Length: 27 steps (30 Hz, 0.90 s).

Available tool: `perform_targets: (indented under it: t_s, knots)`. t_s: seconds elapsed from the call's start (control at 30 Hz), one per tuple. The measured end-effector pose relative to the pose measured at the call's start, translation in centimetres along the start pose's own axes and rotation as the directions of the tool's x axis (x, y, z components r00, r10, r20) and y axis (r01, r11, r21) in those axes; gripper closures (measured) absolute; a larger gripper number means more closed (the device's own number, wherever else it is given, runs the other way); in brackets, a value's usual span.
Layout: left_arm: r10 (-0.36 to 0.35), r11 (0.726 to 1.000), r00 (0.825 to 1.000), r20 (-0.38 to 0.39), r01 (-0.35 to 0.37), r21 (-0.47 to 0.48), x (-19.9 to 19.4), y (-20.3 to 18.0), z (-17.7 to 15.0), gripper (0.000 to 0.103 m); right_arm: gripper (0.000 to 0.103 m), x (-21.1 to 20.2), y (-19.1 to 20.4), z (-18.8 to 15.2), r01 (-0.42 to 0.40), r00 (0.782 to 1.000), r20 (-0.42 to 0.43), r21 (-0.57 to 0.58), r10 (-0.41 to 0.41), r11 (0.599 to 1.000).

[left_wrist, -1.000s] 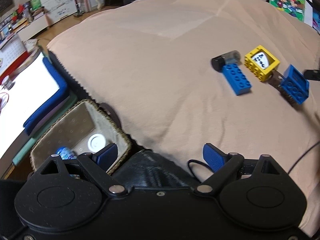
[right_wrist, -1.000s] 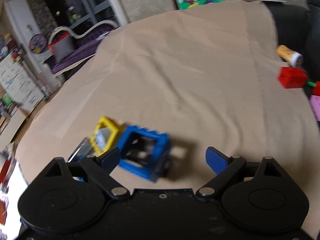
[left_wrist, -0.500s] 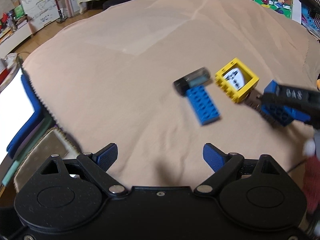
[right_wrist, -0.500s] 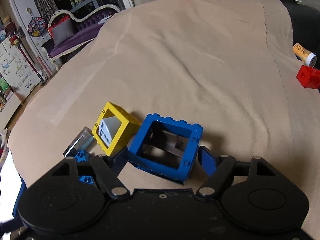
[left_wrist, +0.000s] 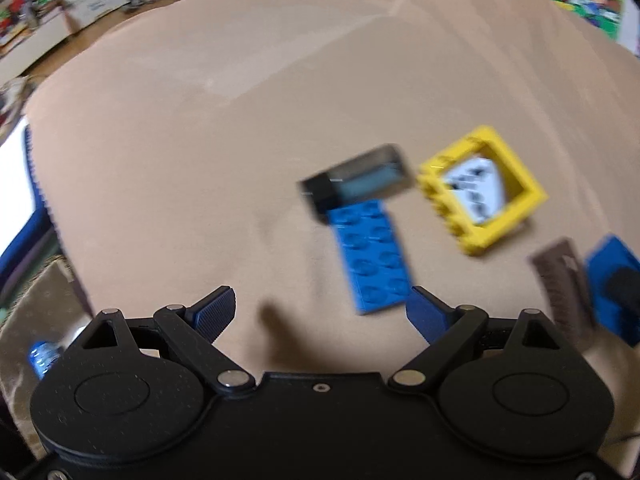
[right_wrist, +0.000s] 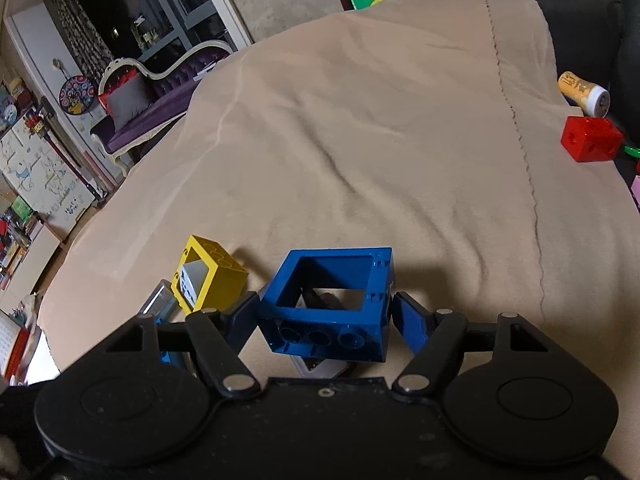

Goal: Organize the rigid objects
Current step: 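Close the right tool on the blue Duplo frame while the left tool reaches the flat blue brick, then close the left tool on the flat blue brick while the right tool holds the blue frame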

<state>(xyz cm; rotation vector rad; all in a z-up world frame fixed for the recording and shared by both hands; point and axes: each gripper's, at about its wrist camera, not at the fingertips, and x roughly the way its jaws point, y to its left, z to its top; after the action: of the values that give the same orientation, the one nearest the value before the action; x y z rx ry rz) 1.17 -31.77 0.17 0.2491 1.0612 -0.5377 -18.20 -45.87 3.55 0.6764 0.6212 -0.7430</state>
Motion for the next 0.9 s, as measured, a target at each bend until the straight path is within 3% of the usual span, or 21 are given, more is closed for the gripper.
perform_targets:
  t_s: [0.13, 0.27, 0.43, 0.7, 0.9]
  knots:
    - [0.017, 0.997, 1.0, -0.023, -0.019, -0.08, 0.5, 2.8, 0.5, 0.011, 0.031, -0.4, -0.6, -0.4, -0.008, 1.0, 0.0, 0.019, 0.008, 1.0]
    - [0.099, 0.987, 0.994, -0.036, -0.103, -0.121, 0.3, 4.9, 0.6, 0.017, 0.031, -1.0, -0.3, -0.3, -0.014, 1.0, 0.009, 0.021, 0.014, 1.0]
    - [0.042, 0.979, 0.998, -0.043, -0.05, -0.196, -0.8, 6.9, 0.4, 0.016, 0.031, -1.9, -0.1, 0.0, -0.032, 0.999, 0.044, 0.024, 0.03, 0.999]
    - [-0.048, 0.997, 0.999, 0.025, 0.05, -0.067, -2.2, 2.1, 1.2, 0.014, 0.032, -2.7, 0.5, 0.2, -0.044, 0.997, 0.071, -0.005, 0.044, 0.999]
    - [-0.002, 1.0, 1.0, 0.022, 0.002, 0.007, -0.9, -1.3, 2.5, 0.017, 0.032, -3.0, 0.5, 0.2, -0.051, 0.995, 0.083, -0.026, 0.053, 0.998]
